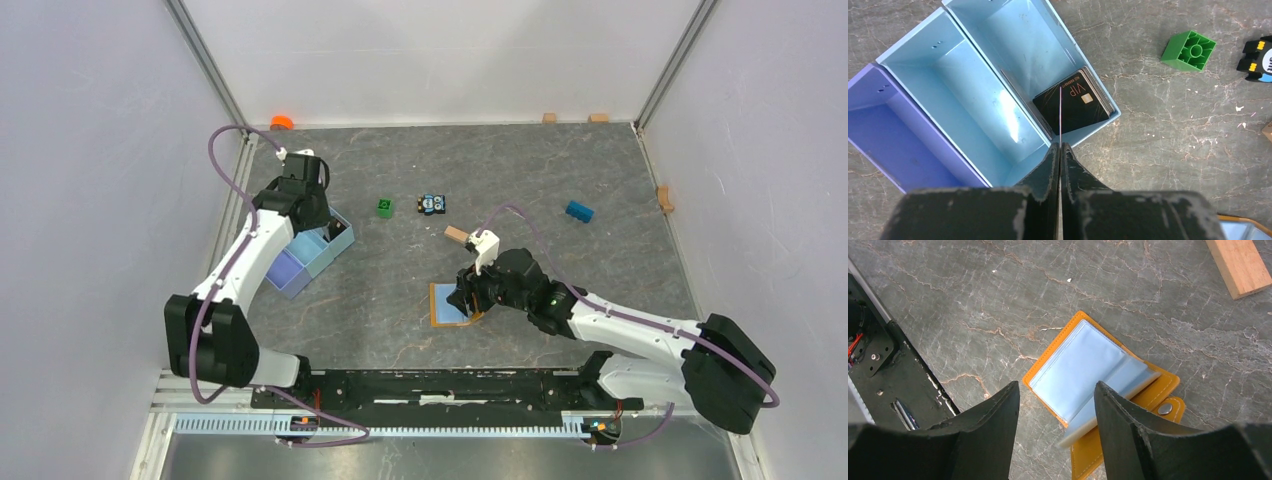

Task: Put the credit cards into the card holder
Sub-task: Pick up the credit card from the storage box.

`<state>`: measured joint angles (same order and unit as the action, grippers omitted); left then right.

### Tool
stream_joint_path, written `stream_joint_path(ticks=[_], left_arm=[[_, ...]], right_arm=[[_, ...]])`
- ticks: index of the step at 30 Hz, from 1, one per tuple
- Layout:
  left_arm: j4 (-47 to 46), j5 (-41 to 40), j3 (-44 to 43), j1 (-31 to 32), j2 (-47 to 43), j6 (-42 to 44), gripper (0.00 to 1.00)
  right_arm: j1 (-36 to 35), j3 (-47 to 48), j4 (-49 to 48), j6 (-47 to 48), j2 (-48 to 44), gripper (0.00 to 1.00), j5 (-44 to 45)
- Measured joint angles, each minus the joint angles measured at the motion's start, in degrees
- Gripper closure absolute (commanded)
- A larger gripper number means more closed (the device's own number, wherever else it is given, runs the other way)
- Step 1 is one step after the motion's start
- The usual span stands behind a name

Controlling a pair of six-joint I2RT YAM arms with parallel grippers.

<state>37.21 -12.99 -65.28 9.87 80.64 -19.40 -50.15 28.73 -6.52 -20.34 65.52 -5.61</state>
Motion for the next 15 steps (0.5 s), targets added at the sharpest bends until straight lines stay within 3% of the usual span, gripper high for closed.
stream_joint_path(ticks=[6, 11, 15], left_arm=[[-1.7, 1.4, 3.1, 0.0, -6.9, 1.5, 0.98], [-6.4, 7.5, 5.5, 0.7, -14.7, 2.6, 0.98], [-9.1, 12.5, 5.7, 4.4, -15.6, 2.8, 0.98]], right_arm=[[0.0, 0.0, 1.2, 0.0, -1.0, 0.38, 0.2], [0.0, 0.0, 2.8, 0.2, -0.9, 0.39, 1.8], [0.0, 0.5, 5.5, 0.7, 0.6, 0.41, 5.3]])
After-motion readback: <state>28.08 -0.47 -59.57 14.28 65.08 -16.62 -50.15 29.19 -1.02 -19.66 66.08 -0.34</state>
